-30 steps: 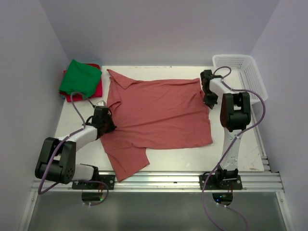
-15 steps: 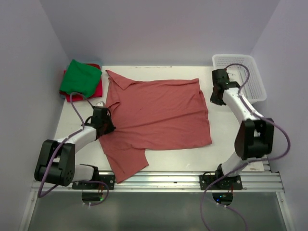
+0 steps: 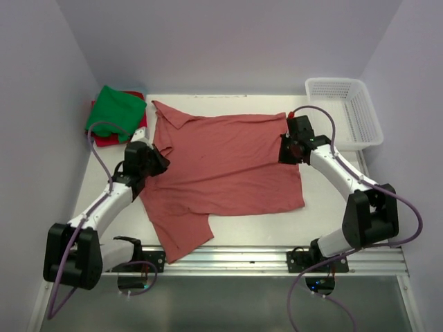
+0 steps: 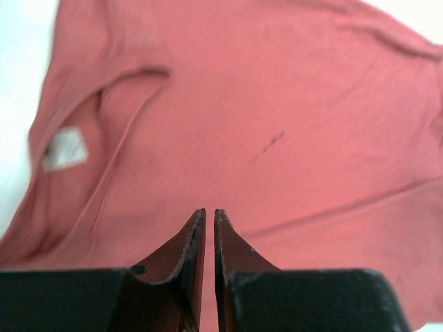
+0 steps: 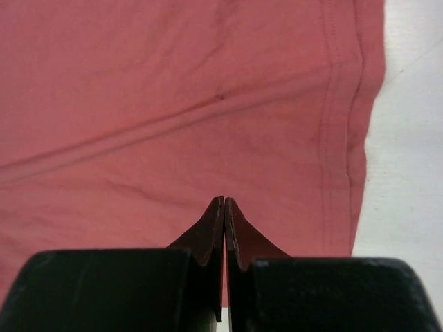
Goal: Fold and stack the t-shirts
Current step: Flatten out the tshirt
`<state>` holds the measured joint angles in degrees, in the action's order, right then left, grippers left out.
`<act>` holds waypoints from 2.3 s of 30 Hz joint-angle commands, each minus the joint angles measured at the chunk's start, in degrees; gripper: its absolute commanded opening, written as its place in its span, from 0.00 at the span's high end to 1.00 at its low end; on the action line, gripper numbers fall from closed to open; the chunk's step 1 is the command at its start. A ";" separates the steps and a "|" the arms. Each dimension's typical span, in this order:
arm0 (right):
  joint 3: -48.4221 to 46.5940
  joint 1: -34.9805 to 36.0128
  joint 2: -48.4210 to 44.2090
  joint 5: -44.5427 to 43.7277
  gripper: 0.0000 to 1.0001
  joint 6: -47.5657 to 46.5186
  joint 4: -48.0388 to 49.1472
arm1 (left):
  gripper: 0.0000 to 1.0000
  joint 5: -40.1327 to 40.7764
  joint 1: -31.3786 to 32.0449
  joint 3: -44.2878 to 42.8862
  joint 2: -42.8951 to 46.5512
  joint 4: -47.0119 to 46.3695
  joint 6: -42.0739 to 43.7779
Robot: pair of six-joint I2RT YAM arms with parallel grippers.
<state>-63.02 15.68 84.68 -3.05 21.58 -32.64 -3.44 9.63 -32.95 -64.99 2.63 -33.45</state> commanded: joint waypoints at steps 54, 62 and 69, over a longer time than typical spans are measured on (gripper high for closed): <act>-22.58 -6.81 37.92 -18.13 1.00 7.68 -6.11 | 1.00 7.11 -3.82 -41.76 -48.75 9.93 0.76; -22.76 -7.07 38.62 -19.01 1.00 7.42 -6.64 | 1.00 13.90 -8.22 -41.93 -46.01 13.54 0.58; -22.14 -7.07 38.27 -18.93 1.00 7.24 -6.38 | 1.00 9.71 -11.30 -38.17 -39.96 6.02 -0.47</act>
<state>-86.83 9.32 119.50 -20.03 29.69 -35.81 8.01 -1.13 -73.25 -111.48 14.57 -33.45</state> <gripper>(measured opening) 0.007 0.005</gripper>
